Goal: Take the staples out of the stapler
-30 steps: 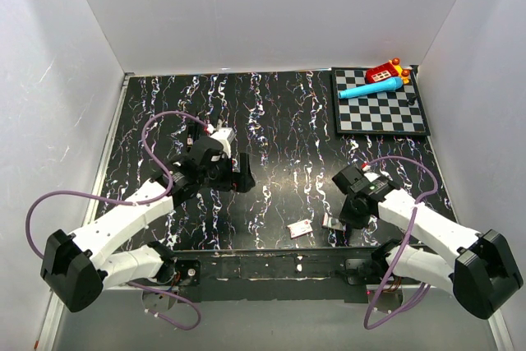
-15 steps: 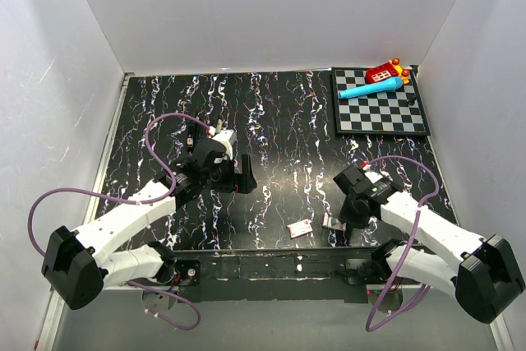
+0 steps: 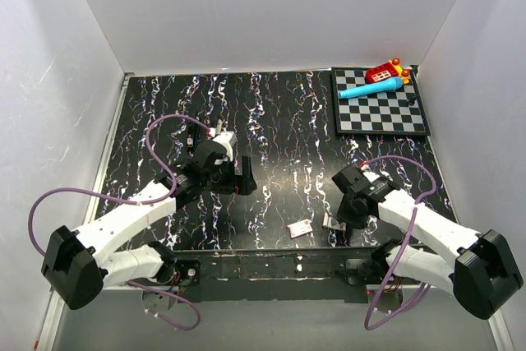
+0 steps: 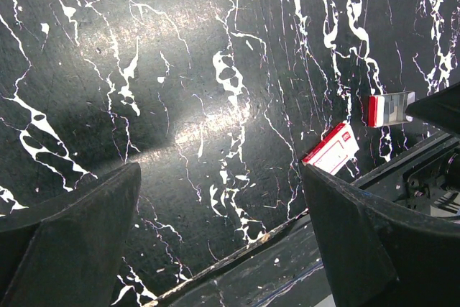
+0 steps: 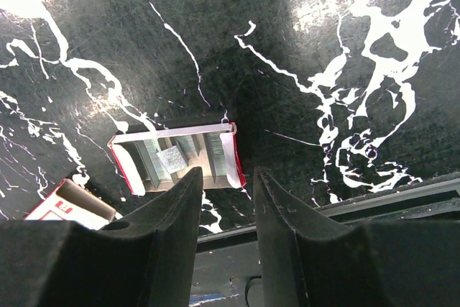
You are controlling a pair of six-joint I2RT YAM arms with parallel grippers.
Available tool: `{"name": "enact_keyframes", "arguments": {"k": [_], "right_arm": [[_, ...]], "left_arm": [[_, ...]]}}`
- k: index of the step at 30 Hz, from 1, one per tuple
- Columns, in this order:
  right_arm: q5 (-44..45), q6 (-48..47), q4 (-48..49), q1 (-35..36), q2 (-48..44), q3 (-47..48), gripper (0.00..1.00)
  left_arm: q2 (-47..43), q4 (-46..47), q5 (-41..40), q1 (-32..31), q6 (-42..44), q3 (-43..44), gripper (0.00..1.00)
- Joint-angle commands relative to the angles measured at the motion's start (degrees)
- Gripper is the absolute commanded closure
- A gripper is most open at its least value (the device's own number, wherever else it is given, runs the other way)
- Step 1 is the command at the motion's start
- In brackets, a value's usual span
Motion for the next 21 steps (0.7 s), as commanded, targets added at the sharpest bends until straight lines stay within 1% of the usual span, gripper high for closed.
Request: {"name": "enact_keyframes", "arguments": {"k": [1,21], "right_arm": [[-0.5,-0.2,1.6,-0.3,0.3,-0.1,0.57],[0.0,-1.2,0.8,-0.3,2.8,0.5,0.60]], "left_arm": [[-1.6,0.9,-0.7,-0.3,-0.4,-0.7,0.04],[-1.4,0.9,-0.7,-0.3,-0.6,-0.8,0.03]]}}
